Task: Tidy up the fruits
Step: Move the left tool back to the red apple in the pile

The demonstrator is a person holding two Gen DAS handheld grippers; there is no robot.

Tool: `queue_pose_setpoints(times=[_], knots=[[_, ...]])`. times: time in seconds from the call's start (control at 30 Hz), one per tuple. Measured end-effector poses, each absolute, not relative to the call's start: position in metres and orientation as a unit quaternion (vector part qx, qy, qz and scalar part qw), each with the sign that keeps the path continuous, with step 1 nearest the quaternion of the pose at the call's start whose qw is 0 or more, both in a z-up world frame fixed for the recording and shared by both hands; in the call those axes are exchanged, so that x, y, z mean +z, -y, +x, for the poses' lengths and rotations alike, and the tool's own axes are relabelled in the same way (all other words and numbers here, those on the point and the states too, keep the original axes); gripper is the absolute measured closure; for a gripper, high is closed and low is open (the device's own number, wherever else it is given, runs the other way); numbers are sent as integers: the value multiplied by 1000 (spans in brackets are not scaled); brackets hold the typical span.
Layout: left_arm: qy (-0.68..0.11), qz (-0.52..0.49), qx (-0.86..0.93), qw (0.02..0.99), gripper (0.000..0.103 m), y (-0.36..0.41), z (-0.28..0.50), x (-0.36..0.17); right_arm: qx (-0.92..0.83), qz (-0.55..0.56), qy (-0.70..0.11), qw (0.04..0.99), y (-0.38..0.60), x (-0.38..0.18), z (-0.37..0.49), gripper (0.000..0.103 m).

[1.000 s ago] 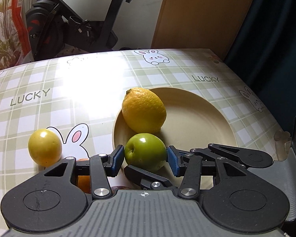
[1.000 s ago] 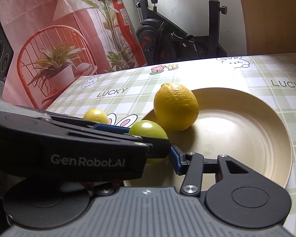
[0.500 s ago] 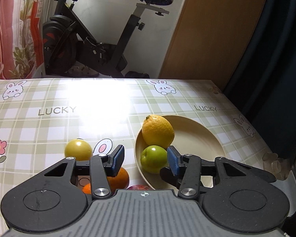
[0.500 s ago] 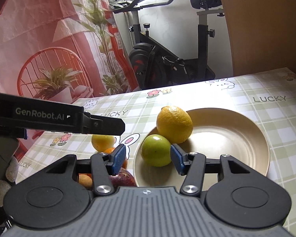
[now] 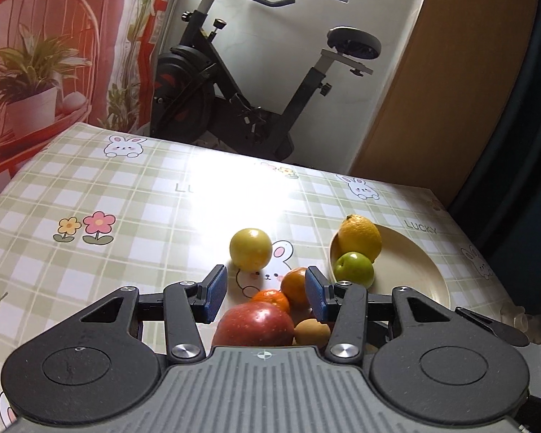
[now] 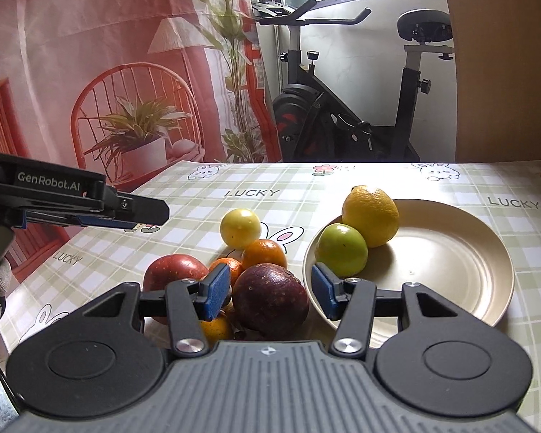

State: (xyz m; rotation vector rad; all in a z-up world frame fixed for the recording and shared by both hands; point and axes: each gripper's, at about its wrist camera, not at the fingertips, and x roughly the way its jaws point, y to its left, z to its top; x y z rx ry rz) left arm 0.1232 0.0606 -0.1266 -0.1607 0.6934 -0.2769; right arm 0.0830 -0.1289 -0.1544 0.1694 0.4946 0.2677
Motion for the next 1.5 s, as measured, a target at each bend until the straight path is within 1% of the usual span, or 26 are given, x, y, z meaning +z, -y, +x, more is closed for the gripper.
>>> queue_pose_setpoints(times=[0.43,0.83,1.0,1.13,1.3,1.37,1.5], knots=[[-350,-95,-133,922,53,-74,115,-144,156,50,-242,956,113,-155,73,49],[-352,-99,-129,922,53,-75,113,-151,139,62,-246,957,121,-160,72,49],[-356,-102,-143,918,52,-70,124,-155,140,62,-247,957,120,-160,73,49],[-374,-102,-155,909,52,-62,139,-162,138,62,-248,957,121,-160,73,49],[-383,-81,-155,907,51,-57,143,-170,135,64,-247,957,122,-159,73,49],[-384,-89,-158,905,47,-62,141,-172,136,64,-247,957,122,-159,73,49],[-380,-99,-155,907,43,-71,134,-171,142,59,-245,957,120,-157,71,49]])
